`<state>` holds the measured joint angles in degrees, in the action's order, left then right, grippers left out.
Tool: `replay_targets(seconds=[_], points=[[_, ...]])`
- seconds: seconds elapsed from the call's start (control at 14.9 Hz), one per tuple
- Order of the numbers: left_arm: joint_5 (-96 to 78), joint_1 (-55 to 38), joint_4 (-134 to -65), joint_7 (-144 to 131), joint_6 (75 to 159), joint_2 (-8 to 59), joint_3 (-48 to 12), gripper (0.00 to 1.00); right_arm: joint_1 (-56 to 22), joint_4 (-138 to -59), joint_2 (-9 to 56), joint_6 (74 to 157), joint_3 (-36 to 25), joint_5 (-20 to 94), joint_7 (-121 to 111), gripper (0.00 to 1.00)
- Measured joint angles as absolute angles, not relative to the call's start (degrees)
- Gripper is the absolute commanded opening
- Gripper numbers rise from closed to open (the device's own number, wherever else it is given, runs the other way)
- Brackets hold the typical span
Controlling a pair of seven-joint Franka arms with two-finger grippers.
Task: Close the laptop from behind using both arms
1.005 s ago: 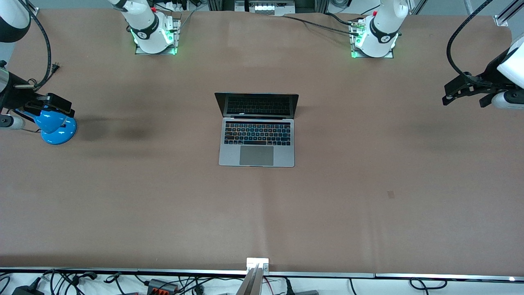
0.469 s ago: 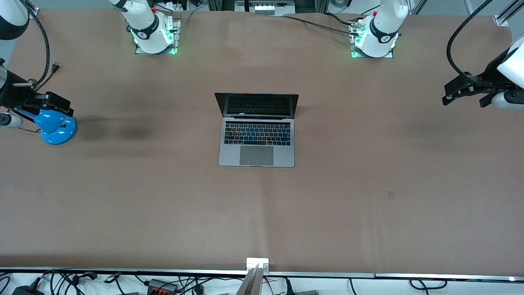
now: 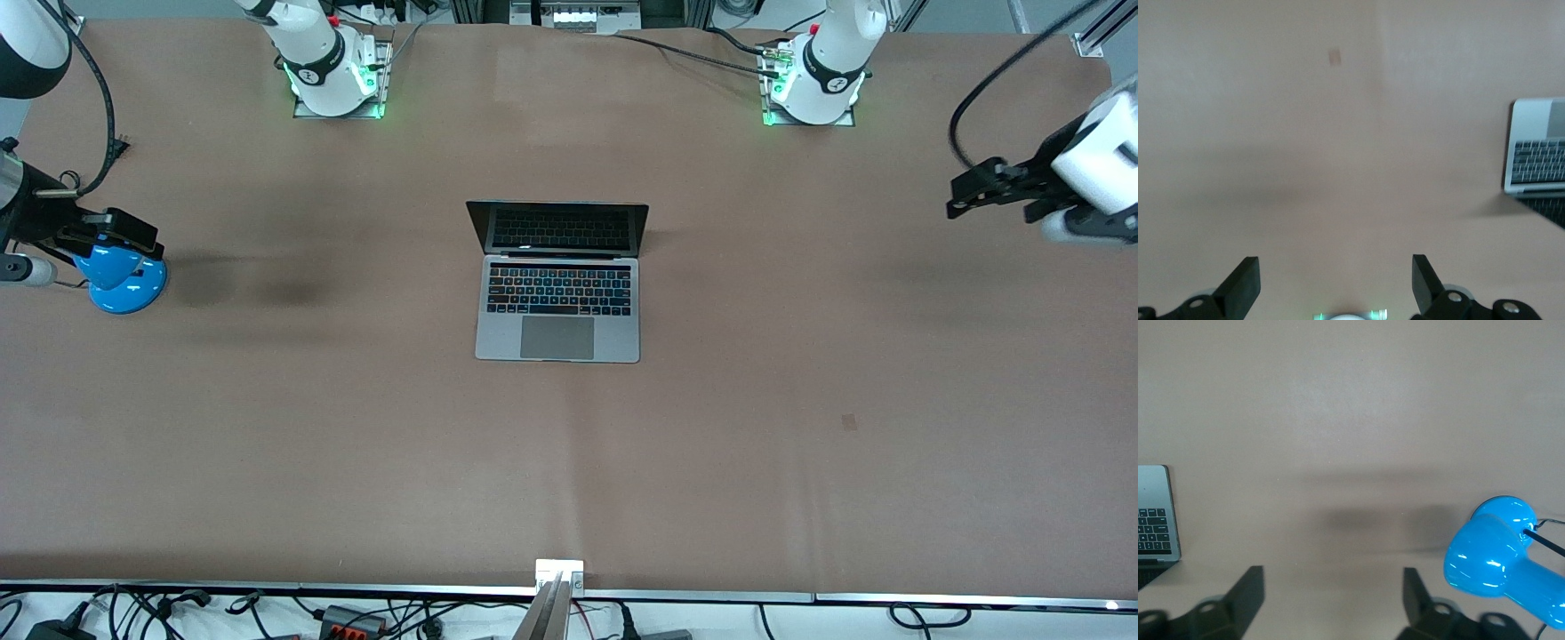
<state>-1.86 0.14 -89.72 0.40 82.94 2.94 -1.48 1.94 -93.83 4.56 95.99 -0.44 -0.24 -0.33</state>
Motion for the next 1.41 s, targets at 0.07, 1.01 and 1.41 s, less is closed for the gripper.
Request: replay_targets(seconds=[0.07,1.01,1.41], points=[[-1.86,0.14,-89.30,0.40,82.54,4.04,-1.48,1.00,1.92,-93.83,4.64,95.99,-0.43,-0.23,-0.33,0.00],[-1.87,-0.17,-86.37,0.45,80.09,8.04,-1.56,0.01,-4.78,-93.95,5.09,94.63,0.11,0.51,1.29,0.00],[-2.15,-0.95,-86.40,0.60,76.54,8.07,-2.81,0.01,-14.75,-94.58,9.03,94.34,0.85,2.63,8.92,0.00]])
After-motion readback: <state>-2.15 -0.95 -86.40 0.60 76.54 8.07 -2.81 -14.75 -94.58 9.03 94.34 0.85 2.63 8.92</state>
